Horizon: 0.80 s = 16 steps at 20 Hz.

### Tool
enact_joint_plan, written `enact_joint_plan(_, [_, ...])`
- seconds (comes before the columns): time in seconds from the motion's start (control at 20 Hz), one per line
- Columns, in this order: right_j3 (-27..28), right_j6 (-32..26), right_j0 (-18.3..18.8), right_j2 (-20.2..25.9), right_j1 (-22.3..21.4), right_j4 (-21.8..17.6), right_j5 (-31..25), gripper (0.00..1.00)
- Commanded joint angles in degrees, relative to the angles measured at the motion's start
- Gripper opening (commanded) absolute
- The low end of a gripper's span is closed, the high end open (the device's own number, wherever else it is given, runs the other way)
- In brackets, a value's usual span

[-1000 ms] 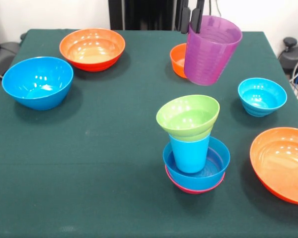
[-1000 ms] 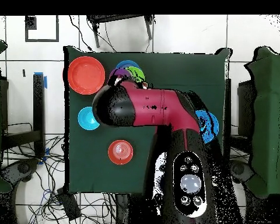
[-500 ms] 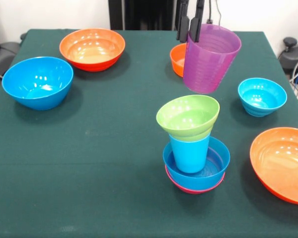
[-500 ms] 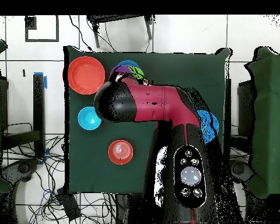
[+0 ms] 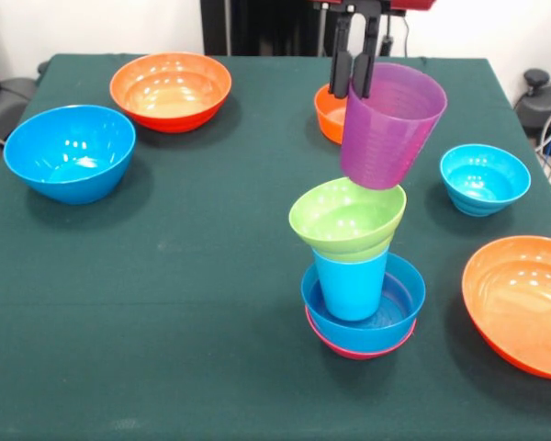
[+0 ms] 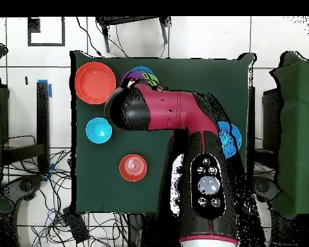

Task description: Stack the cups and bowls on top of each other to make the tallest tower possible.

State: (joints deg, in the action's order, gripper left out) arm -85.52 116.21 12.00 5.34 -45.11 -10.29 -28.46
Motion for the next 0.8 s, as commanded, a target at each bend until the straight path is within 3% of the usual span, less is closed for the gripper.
enact_joint_plan(0.05, [0.7,-8.3,0.4,4.3,2.9,-6.0,-4.7,0.00])
enact_joint_plan(0.8, [0.1,-9.8,2.0,5.4,2.4,-5.8,-4.6,0.00])
